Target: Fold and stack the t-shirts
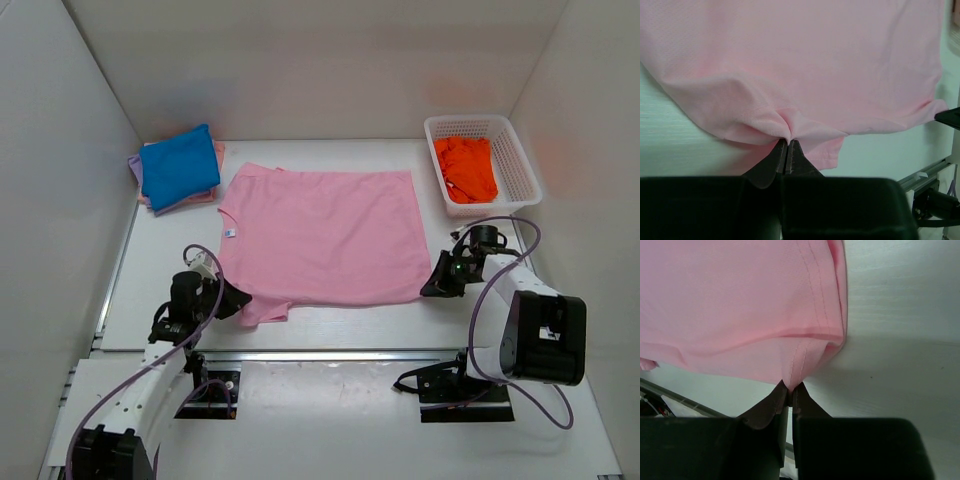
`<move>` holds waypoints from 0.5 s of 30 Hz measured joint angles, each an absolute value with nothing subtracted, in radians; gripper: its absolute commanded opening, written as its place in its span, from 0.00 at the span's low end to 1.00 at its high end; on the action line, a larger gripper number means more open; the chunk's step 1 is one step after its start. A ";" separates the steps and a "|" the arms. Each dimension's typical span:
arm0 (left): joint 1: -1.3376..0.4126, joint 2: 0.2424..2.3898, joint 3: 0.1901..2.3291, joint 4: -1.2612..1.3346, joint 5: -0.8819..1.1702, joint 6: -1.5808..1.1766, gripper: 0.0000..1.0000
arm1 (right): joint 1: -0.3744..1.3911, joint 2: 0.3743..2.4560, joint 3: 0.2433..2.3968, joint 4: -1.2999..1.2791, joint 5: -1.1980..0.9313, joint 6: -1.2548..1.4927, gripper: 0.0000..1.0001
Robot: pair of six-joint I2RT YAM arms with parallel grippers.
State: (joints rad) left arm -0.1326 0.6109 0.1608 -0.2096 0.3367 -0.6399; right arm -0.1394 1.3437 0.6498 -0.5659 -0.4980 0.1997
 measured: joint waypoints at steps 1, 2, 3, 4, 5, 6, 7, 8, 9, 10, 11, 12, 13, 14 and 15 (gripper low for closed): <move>-0.130 0.629 0.167 -0.210 0.336 -0.638 0.02 | -0.139 1.353 0.656 -0.566 -0.500 0.200 0.00; -0.124 0.652 0.178 -0.210 0.336 -0.635 0.03 | -0.139 1.364 0.667 -0.570 -0.502 0.203 0.00; -0.118 0.681 0.195 -0.207 0.333 -0.632 0.03 | -0.139 1.386 0.690 -0.574 -0.505 0.207 0.00; -0.112 0.710 0.214 -0.199 0.331 -0.627 0.03 | -0.139 1.403 0.711 -0.574 -0.508 0.207 0.00; -0.106 0.733 0.230 -0.191 0.329 -0.623 0.03 | -0.139 1.424 0.738 -0.575 -0.513 0.210 0.00; -0.101 0.760 0.249 -0.176 0.328 -0.619 0.04 | -0.140 1.446 0.765 -0.571 -0.518 0.211 0.00; -0.094 0.797 0.271 -0.155 0.326 -0.616 0.04 | -0.140 1.468 0.791 -0.562 -0.522 0.212 0.00; -0.089 0.833 0.292 -0.137 0.325 -0.614 0.05 | -0.140 1.492 0.817 -0.559 -0.526 0.214 0.00; -0.085 0.884 0.319 -0.112 0.323 -0.610 0.06 | -0.141 1.522 0.850 -0.557 -0.533 0.216 0.00; -0.081 0.935 0.346 -0.089 0.321 -0.609 0.06 | -0.141 1.546 0.876 -0.550 -0.538 0.218 0.00; -0.078 0.979 0.370 -0.069 0.319 -0.606 0.08 | -0.141 1.575 0.905 -0.548 -0.542 0.218 0.00; -0.075 1.021 0.395 -0.056 0.320 -0.604 0.08 | -0.141 1.601 0.934 -0.548 -0.546 0.219 0.01; -0.075 1.066 0.422 -0.041 0.318 -0.602 0.09 | -0.141 1.633 0.968 -0.552 -0.549 0.221 0.00; -0.074 1.124 0.457 -0.022 0.316 -0.599 0.10 | -0.141 1.664 1.002 -0.554 -0.553 0.222 0.00; -0.072 1.199 0.506 -0.006 0.315 -0.593 0.14 | -0.141 1.702 1.044 -0.552 -0.557 0.223 0.04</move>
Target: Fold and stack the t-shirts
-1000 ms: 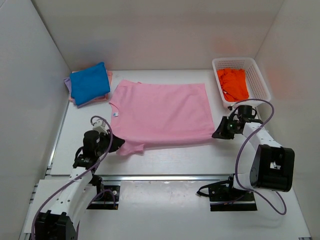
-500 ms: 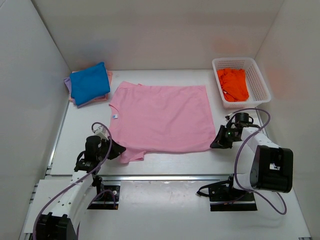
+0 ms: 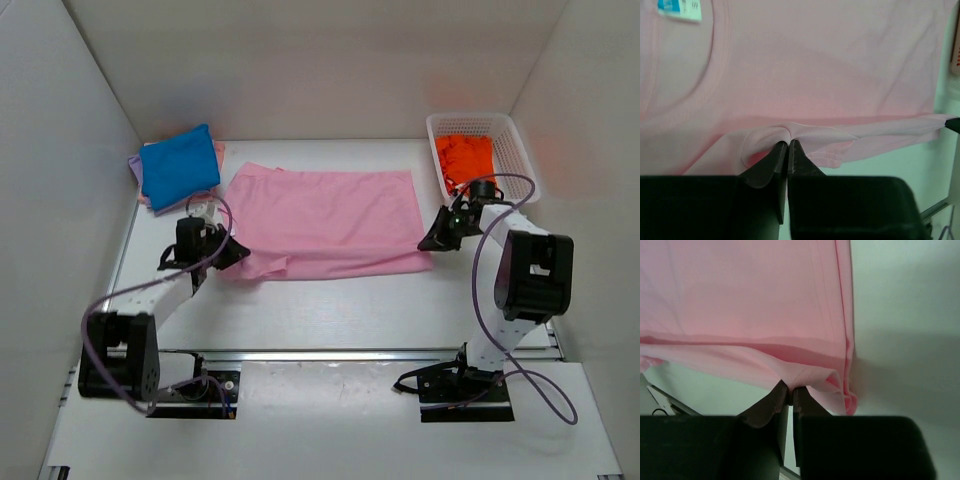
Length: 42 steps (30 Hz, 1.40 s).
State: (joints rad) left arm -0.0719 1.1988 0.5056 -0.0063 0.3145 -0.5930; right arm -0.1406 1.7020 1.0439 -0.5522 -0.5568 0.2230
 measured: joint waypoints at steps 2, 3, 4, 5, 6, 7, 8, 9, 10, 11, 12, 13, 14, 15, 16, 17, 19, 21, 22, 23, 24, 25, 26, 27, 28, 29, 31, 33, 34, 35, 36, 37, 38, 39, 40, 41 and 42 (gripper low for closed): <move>-0.068 1.289 0.562 0.028 0.315 -0.587 0.25 | -0.141 1.753 1.115 -0.555 -0.563 0.230 0.11; -0.063 1.342 0.594 0.051 0.315 -0.585 0.26 | -0.140 1.773 1.147 -0.557 -0.565 0.235 0.14; -0.057 1.380 0.620 0.068 0.315 -0.586 0.29 | -0.140 1.796 1.184 -0.554 -0.566 0.239 0.22; -0.052 1.413 0.644 0.080 0.315 -0.584 0.35 | -0.140 1.814 1.215 -0.548 -0.566 0.243 0.25; -0.044 1.447 0.675 0.086 0.315 -0.584 0.38 | -0.140 1.831 1.245 -0.541 -0.564 0.244 0.27; -0.035 1.478 0.710 0.094 0.316 -0.587 0.37 | -0.139 1.839 1.262 -0.533 -0.561 0.246 0.30; -0.029 1.497 0.734 0.099 0.318 -0.591 0.38 | -0.138 1.840 1.272 -0.527 -0.560 0.247 0.31; -0.019 1.513 0.765 0.107 0.319 -0.593 0.42 | -0.137 1.840 1.280 -0.521 -0.558 0.251 0.32; -0.016 1.515 0.775 0.110 0.319 -0.595 0.45 | -0.134 1.839 1.284 -0.516 -0.557 0.253 0.33; -0.011 1.513 0.785 0.123 0.319 -0.596 0.46 | -0.132 1.839 1.285 -0.511 -0.553 0.254 0.32; -0.008 1.507 0.786 0.136 0.319 -0.599 0.47 | -0.130 1.837 1.284 -0.508 -0.547 0.257 0.32; -0.007 1.501 0.785 0.140 0.319 -0.604 0.47 | -0.127 1.832 1.280 -0.503 -0.543 0.258 0.33; -0.008 1.491 0.777 0.149 0.321 -0.605 0.46 | -0.124 1.823 1.269 -0.493 -0.537 0.259 0.32; -0.008 1.477 0.766 0.151 0.323 -0.607 0.45 | -0.120 1.810 1.255 -0.490 -0.533 0.259 0.32; -0.009 1.465 0.754 0.153 0.324 -0.606 0.46 | -0.114 1.790 1.236 -0.484 -0.524 0.260 0.31; -0.013 1.452 0.742 0.150 0.324 -0.603 0.45 | -0.107 1.767 1.215 -0.478 -0.511 0.259 0.27; -0.027 1.429 0.725 0.126 0.311 -0.588 0.44 | -0.090 1.731 1.188 -0.477 -0.487 0.258 0.14; -0.060 1.415 0.709 0.112 0.280 -0.574 0.44 | -0.062 1.702 1.164 -0.465 -0.463 0.258 0.06; -0.081 1.411 0.699 0.112 0.267 -0.569 0.43 | -0.047 1.693 1.151 -0.452 -0.457 0.260 0.01; -0.096 1.409 0.691 0.110 0.255 -0.565 0.43 | -0.032 1.690 1.139 -0.440 -0.452 0.265 0.01; -0.116 1.411 0.683 0.108 0.238 -0.560 0.43 | -0.015 1.690 1.129 -0.428 -0.446 0.270 0.00; -0.134 1.416 0.680 0.101 0.221 -0.553 0.43 | 0.003 1.696 1.121 -0.419 -0.440 0.272 0.00; -0.155 1.427 0.680 0.092 0.202 -0.544 0.43 | 0.023 1.705 1.115 -0.413 -0.433 0.274 0.00; -0.167 1.438 0.681 0.087 0.189 -0.537 0.44 | 0.037 1.716 1.114 -0.409 -0.426 0.276 0.00; -0.180 1.455 0.682 0.073 0.171 -0.527 0.44 | 0.054 1.731 1.114 -0.402 -0.418 0.279 0.00; -0.192 1.475 0.686 0.057 0.149 -0.517 0.46 | 0.068 1.747 1.114 -0.397 -0.412 0.282 0.00; -0.209 1.522 0.698 0.013 0.109 -0.501 0.48 | 0.096 1.779 1.114 -0.395 -0.393 0.290 0.00; -0.229 1.561 0.700 -0.026 0.075 -0.486 0.48 | 0.121 1.799 1.109 -0.396 -0.364 0.297 0.00; -0.233 1.564 0.705 -0.027 0.067 -0.480 0.48 | 0.129 1.803 1.102 -0.397 -0.353 0.301 0.00; -0.240 1.561 0.707 -0.031 0.057 -0.476 0.48 | 0.137 1.805 1.091 -0.397 -0.346 0.306 0.00; -0.245 1.560 0.706 -0.039 0.049 -0.471 0.49 | 0.142 1.805 1.076 -0.395 -0.337 0.312 0.00; -0.251 1.557 0.706 -0.044 0.044 -0.467 0.49 | 0.144 1.804 1.059 -0.393 -0.338 0.324 0.01; -0.254 1.554 0.706 -0.053 0.041 -0.466 0.49 | 0.144 1.797 1.048 -0.387 -0.342 0.332 0.00; -0.257 1.548 0.706 -0.066 0.043 -0.463 0.48 | 0.144 1.785 1.032 -0.376 -0.342 0.339 0.00; -0.258 1.541 0.703 -0.076 0.046 -0.463 0.49 | 0.144 1.773 1.015 -0.371 -0.342 0.345 0.00; -0.261 1.533 0.696 -0.084 0.053 -0.462 0.49 | 0.147 1.760 0.996 -0.365 -0.344 0.350 0.00; -0.263 1.522 0.689 -0.098 0.058 -0.461 0.49 | 0.150 1.742 0.972 -0.355 -0.344 0.356 0.00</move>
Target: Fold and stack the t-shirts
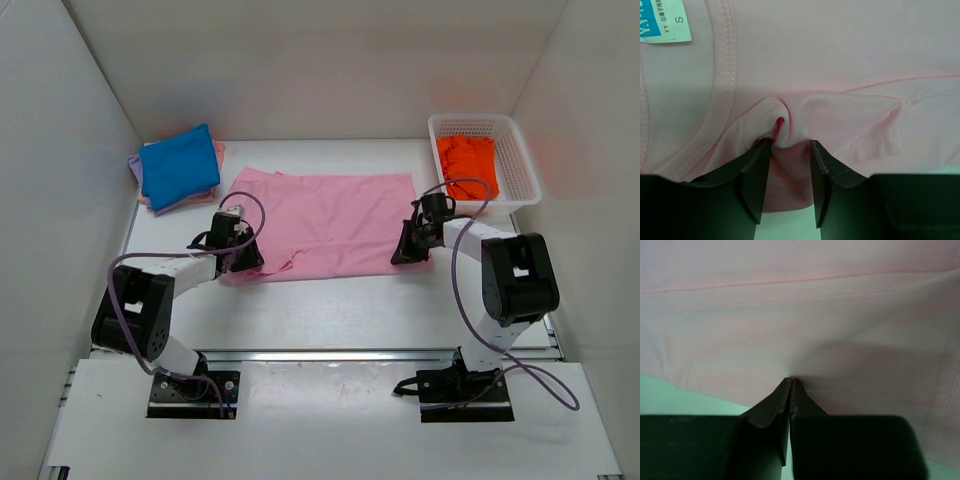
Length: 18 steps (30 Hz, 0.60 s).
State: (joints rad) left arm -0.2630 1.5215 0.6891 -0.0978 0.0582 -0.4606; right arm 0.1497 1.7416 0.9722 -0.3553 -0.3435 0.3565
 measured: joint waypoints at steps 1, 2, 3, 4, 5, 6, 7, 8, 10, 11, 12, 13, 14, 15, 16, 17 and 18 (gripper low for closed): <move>-0.267 1.511 0.682 -0.107 0.062 -0.460 0.49 | 0.153 1.722 0.946 -0.348 -0.342 0.362 0.00; -0.273 1.494 0.671 -0.120 0.066 -0.459 0.50 | 0.159 1.698 0.916 -0.340 -0.341 0.368 0.00; -0.279 1.476 0.658 -0.131 0.069 -0.459 0.50 | 0.168 1.674 0.888 -0.334 -0.340 0.372 0.00; -0.286 1.452 0.641 -0.145 0.073 -0.459 0.51 | 0.179 1.648 0.857 -0.332 -0.339 0.379 0.00; -0.291 1.424 0.620 -0.160 0.078 -0.460 0.50 | 0.191 1.618 0.823 -0.326 -0.340 0.388 0.00; -0.293 1.387 0.594 -0.178 0.086 -0.459 0.50 | 0.203 1.587 0.789 -0.320 -0.340 0.397 0.00; -0.294 1.342 0.565 -0.202 0.093 -0.460 0.50 | 0.214 1.552 0.751 -0.319 -0.340 0.407 0.00; -0.294 1.295 0.537 -0.228 0.098 -0.460 0.49 | 0.224 1.509 0.704 -0.313 -0.342 0.421 0.00; -0.287 1.191 0.482 -0.287 0.110 -0.460 0.47 | 0.232 1.441 0.639 -0.307 -0.347 0.443 0.00; -0.285 1.135 0.460 -0.320 0.115 -0.464 0.47 | 0.237 1.404 0.604 -0.309 -0.350 0.454 0.01; -0.287 1.074 0.439 -0.350 0.116 -0.472 0.46 | 0.237 1.372 0.578 -0.314 -0.353 0.464 0.00; -0.292 1.012 0.424 -0.373 0.115 -0.480 0.43 | 0.237 1.339 0.553 -0.323 -0.355 0.470 0.00; -0.297 0.963 0.418 -0.391 0.116 -0.488 0.41 | 0.237 1.310 0.535 -0.337 -0.355 0.472 0.00; -0.290 0.849 0.426 -0.410 0.141 -0.511 0.40 | 0.234 1.230 0.499 -0.408 -0.347 0.472 0.02; -0.289 0.845 0.426 -0.410 0.142 -0.513 0.40 | 0.234 1.225 0.497 -0.415 -0.347 0.471 0.02; -0.271 0.823 0.442 -0.428 0.158 -0.513 0.41 | 0.233 1.201 0.498 -0.448 -0.347 0.468 0.06; -0.251 0.816 0.464 -0.447 0.170 -0.510 0.42 | 0.229 1.168 0.502 -0.485 -0.348 0.466 0.11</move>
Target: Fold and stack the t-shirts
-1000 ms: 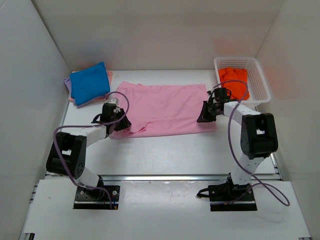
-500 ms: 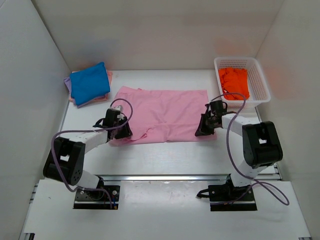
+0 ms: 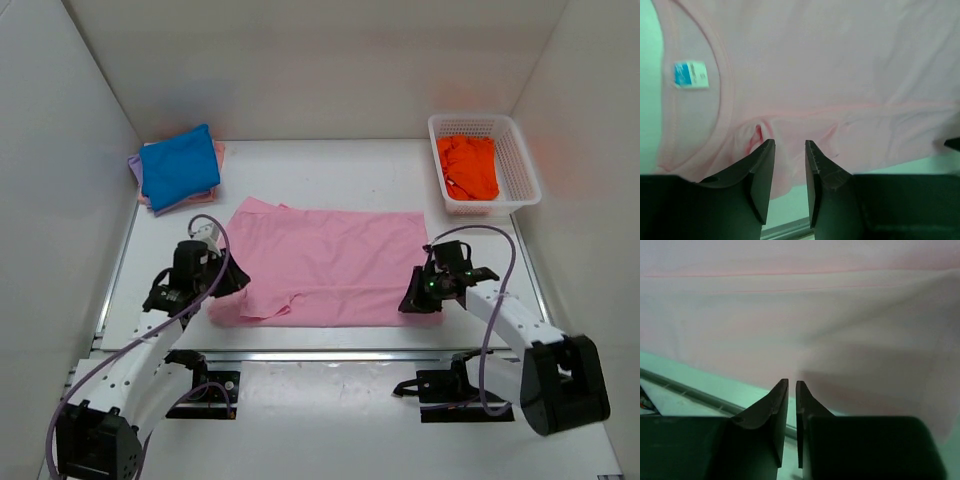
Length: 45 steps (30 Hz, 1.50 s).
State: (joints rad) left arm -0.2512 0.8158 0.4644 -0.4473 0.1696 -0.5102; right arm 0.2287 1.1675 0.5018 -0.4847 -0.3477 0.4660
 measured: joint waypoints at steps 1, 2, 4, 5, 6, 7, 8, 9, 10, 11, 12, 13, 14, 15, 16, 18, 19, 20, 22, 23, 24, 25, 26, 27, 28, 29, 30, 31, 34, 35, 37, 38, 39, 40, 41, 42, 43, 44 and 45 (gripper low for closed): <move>-0.230 0.810 0.496 -0.461 0.173 -0.504 0.41 | 0.224 1.124 0.511 -0.519 -0.350 0.463 0.14; -0.214 0.808 0.527 -0.464 0.174 -0.496 0.42 | 0.219 1.083 0.529 -0.544 -0.353 0.459 0.19; -0.197 0.810 0.587 -0.444 0.173 -0.472 0.50 | 0.209 1.027 0.591 -0.564 -0.361 0.453 0.26; -0.194 0.815 0.609 -0.420 0.172 -0.457 0.51 | 0.202 1.016 0.629 -0.562 -0.364 0.448 0.28; -0.187 0.830 0.628 -0.387 0.171 -0.444 0.53 | 0.196 1.011 0.665 -0.551 -0.365 0.444 0.29; -0.182 0.847 0.641 -0.360 0.171 -0.435 0.53 | 0.189 1.013 0.696 -0.535 -0.366 0.440 0.29; -0.173 0.881 0.656 -0.323 0.170 -0.420 0.52 | 0.179 1.023 0.725 -0.521 -0.367 0.436 0.30; -0.161 0.928 0.671 -0.286 0.170 -0.405 0.53 | 0.170 1.039 0.749 -0.508 -0.370 0.432 0.29; -0.144 0.997 0.694 -0.247 0.170 -0.385 0.53 | 0.159 1.062 0.770 -0.499 -0.373 0.425 0.29; -0.132 1.052 0.715 -0.220 0.170 -0.370 0.58 | 0.149 1.092 0.789 -0.489 -0.376 0.421 0.30; -0.119 1.139 0.748 -0.190 0.172 -0.349 0.73 | 0.141 1.127 0.807 -0.481 -0.377 0.417 0.29; -0.112 1.213 0.776 -0.162 0.171 -0.326 0.91 | 0.135 1.160 0.821 -0.474 -0.378 0.414 0.29; -0.105 1.287 0.806 -0.136 0.168 -0.307 0.99 | 0.132 1.195 0.833 -0.468 -0.379 0.412 0.29; -0.101 1.356 0.833 -0.107 0.163 -0.291 0.98 | 0.128 1.228 0.843 -0.464 -0.381 0.409 0.28; -0.100 1.406 0.854 -0.089 0.156 -0.279 0.98 | 0.126 1.256 0.852 -0.463 -0.383 0.406 0.28; -0.095 1.508 0.908 -0.051 0.158 -0.253 0.98 | 0.128 1.305 0.872 -0.461 -0.386 0.402 0.27; -0.092 1.559 0.939 -0.033 0.165 -0.245 0.99 | 0.131 1.321 0.879 -0.460 -0.387 0.400 0.26; -0.086 1.604 0.971 -0.020 0.175 -0.241 0.99 | 0.133 1.337 0.885 -0.456 -0.389 0.399 0.25; -0.073 1.692 1.042 0.000 0.193 -0.235 0.99 | 0.137 1.367 0.899 -0.451 -0.397 0.398 0.23; -0.066 1.729 1.073 0.009 0.200 -0.233 0.99 | 0.137 1.382 0.904 -0.443 -0.403 0.398 0.23; -0.061 1.766 1.100 0.019 0.205 -0.232 0.99 | 0.137 1.394 0.908 -0.439 -0.408 0.398 0.22; -0.059 1.796 1.121 0.028 0.209 -0.231 0.99 | 0.137 1.407 0.913 -0.435 -0.411 0.397 0.20; -0.056 1.825 1.140 0.031 0.210 -0.229 0.99 | 0.137 1.419 0.918 -0.432 -0.413 0.395 0.19; -0.054 1.853 1.159 0.031 0.211 -0.227 0.99 | 0.137 1.431 0.925 -0.431 -0.414 0.395 0.18; -0.054 1.880 1.179 0.028 0.212 -0.223 0.99 | 0.136 1.441 0.929 -0.428 -0.416 0.394 0.17; -0.057 1.906 1.201 0.019 0.210 -0.218 0.98 | 0.136 1.451 0.934 -0.425 -0.417 0.394 0.16; -0.060 1.933 1.229 0.009 0.207 -0.214 0.99 | 0.136 1.457 0.937 -0.424 -0.417 0.394 0.15; -0.064 1.962 1.259 -0.004 0.205 -0.208 0.99 | 0.134 1.462 0.940 -0.422 -0.416 0.393 0.16; -0.067 2.021 1.314 -0.020 0.220 -0.209 0.98 | 0.122 1.488 0.960 -0.414 -0.416 0.392 0.15; -0.067 2.025 1.314 -0.017 0.227 -0.213 0.98 | 0.114 1.501 0.969 -0.410 -0.414 0.392 0.15; -0.067 2.026 1.309 -0.023 0.239 -0.221 0.98 | 0.096 1.534 0.996 -0.405 -0.403 0.392 0.14; -0.067 2.027 1.311 -0.022 0.242 -0.223 0.95 | 0.088 1.555 1.015 -0.405 -0.396 0.392 0.14; -0.067 2.027 1.314 -0.025 0.244 -0.225 0.89 | 0.080 1.581 1.039 -0.405 -0.385 0.393 0.15; -0.068 2.028 1.322 -0.036 0.245 -0.226 0.76 | 0.075 1.606 1.064 -0.404 -0.371 0.393 0.15; -0.067 2.032 1.335 -0.050 0.244 -0.228 0.64 | 0.073 1.632 1.090 -0.405 -0.358 0.395 0.18; -0.068 2.039 1.350 -0.059 0.242 -0.229 0.42 | 0.071 1.659 1.118 -0.405 -0.345 0.397 0.25; -0.068 2.046 1.367 -0.070 0.239 -0.230 0.31 | 0.070 1.689 1.147 -0.403 -0.324 0.405 0.30; -0.069 2.051 1.375 -0.077 0.235 -0.230 0.27 | 0.070 1.713 1.169 -0.403 -0.307 0.411 0.34; -0.069 2.055 1.384 -0.084 0.231 -0.228 0.26 | 0.071 1.739 1.190 -0.403 -0.290 0.418 0.36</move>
State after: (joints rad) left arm -0.0692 2.0552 1.3838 -0.0841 0.2314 -0.2276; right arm 0.0708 1.7390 1.1904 -0.4026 -0.2905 0.4175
